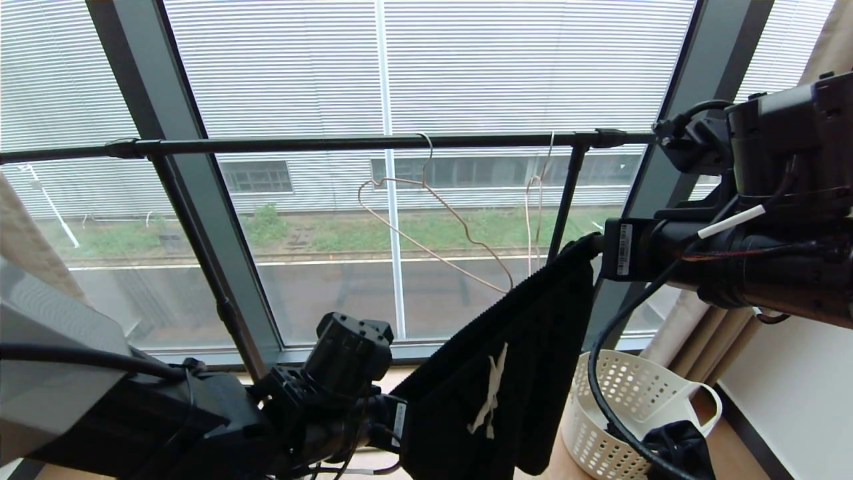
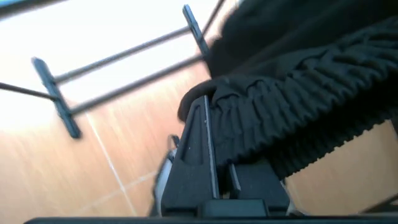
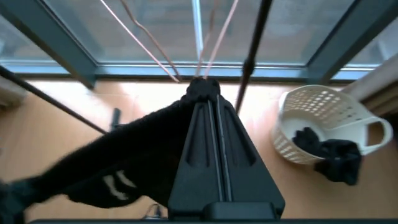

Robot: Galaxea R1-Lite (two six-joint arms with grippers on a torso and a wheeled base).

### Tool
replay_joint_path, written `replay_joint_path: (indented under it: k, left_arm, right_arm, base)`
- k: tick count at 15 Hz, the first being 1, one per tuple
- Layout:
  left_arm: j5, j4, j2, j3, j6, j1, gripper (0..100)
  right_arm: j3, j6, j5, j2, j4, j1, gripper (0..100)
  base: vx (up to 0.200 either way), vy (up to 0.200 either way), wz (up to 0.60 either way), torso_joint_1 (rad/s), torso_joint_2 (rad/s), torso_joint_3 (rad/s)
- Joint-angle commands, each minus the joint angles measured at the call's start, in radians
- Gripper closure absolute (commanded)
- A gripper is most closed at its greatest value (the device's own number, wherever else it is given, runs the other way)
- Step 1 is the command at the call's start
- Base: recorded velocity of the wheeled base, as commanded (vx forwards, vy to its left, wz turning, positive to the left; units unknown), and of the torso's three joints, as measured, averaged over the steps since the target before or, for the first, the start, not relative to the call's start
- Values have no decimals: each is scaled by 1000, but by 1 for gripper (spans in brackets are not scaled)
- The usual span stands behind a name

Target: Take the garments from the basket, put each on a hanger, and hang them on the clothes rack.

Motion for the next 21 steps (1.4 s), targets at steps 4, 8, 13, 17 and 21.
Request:
replay_joint_path:
  k: [4, 8, 13, 17, 21]
  left_arm:
    - [4, 191, -168, -219, 147, 136, 100]
    - [4, 507, -142, -518, 149, 150, 100]
    - [2, 515, -13, -706, 149, 161, 100]
    - [2, 564, 119, -979, 150, 129, 100]
    - [1, 605, 185, -1114, 149, 116, 100]
  right_arm:
    - [145, -251, -35, -32, -3, -5, 100]
    - [179, -408, -23, 2, -7, 41, 100]
    - [314, -549, 54, -115, -1, 52, 100]
    - [367, -546, 124, -136, 5, 250, 100]
    - [355, -403, 278, -122, -6, 406, 100]
  base:
    - [0, 0, 0, 0, 0, 0]
    - [0, 0, 0, 0, 0, 0]
    - [0, 0, 0, 0, 0, 0]
    - [0, 0, 0, 0, 0, 0]
    - [0, 0, 0, 0, 0, 0]
